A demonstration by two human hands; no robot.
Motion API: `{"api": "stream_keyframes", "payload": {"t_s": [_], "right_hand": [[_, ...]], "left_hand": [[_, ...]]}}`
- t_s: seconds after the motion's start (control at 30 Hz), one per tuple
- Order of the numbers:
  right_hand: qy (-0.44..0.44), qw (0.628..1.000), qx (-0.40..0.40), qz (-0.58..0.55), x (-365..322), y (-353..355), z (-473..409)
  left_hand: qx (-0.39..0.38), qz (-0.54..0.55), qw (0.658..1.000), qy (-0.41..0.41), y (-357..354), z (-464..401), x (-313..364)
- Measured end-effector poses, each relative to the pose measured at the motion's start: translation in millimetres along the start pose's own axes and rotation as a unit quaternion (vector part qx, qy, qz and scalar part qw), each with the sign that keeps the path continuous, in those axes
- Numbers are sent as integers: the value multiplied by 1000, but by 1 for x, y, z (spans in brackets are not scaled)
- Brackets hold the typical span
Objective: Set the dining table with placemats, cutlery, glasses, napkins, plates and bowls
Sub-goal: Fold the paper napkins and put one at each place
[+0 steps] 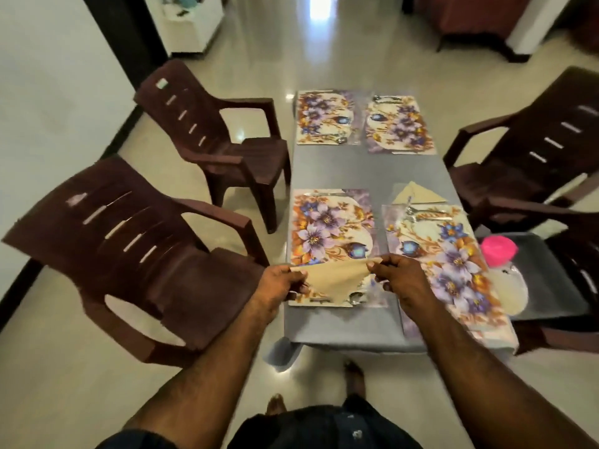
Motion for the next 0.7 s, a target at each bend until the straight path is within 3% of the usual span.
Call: {"api": "stream_keyframes", "payload": {"t_s": [0.1,0.2,0.5,0.7], "right_hand": [[-54,998,19,17,49,16,27],[-100,992,31,66,86,18,37],[-205,974,65,66,162,3,8],[-196,976,82,54,172,2,-11]], "left_hand": [[-38,-37,998,44,-9,12,-40],[-27,-63,995,77,-12,17,-72],[111,-82,982,132,-15,-3,-134],[186,-91,969,132,-13,-19,-148]]}}
Point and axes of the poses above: each hand's wrist, its own z-axis away from the middle knuckle, its own y-axis out of the back of the hand, x = y × z, the point moved 8 cm from there along -z, towards the middle knuckle, and after that the axes turned 4 degrees about x, right-handed, at the moved point
